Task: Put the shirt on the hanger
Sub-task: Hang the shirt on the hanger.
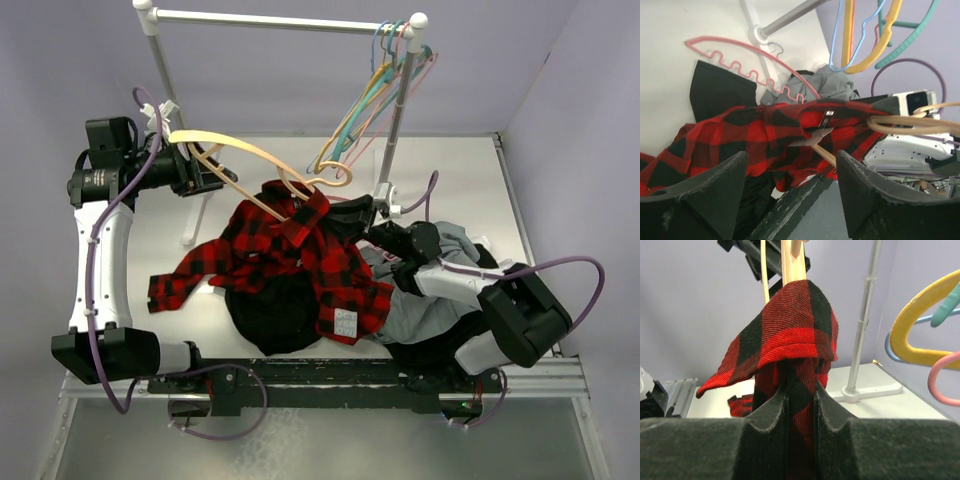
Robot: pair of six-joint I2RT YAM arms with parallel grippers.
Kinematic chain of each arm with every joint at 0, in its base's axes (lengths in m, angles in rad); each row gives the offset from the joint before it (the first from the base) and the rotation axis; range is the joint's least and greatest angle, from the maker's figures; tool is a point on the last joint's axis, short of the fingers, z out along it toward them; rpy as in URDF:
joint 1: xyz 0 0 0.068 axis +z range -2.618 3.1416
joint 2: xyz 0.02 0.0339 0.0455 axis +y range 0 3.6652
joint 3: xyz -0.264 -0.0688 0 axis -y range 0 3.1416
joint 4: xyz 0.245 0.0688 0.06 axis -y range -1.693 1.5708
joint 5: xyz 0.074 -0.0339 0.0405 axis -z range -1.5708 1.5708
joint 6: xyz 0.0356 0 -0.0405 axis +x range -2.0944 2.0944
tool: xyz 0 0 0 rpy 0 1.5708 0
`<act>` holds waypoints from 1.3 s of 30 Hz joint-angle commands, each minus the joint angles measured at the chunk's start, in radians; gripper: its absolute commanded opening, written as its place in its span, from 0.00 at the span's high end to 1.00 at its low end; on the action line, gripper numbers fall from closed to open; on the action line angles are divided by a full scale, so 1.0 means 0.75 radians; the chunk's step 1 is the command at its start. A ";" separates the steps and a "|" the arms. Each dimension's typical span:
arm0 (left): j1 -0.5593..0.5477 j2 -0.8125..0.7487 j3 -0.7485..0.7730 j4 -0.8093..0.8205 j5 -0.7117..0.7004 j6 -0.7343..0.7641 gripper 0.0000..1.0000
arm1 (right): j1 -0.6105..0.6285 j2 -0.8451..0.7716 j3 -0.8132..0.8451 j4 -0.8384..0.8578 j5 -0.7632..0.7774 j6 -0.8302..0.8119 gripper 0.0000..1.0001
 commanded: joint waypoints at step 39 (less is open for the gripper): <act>-0.211 0.139 -0.412 0.414 0.100 0.971 0.84 | -0.048 -0.123 0.062 0.453 -0.041 0.140 1.00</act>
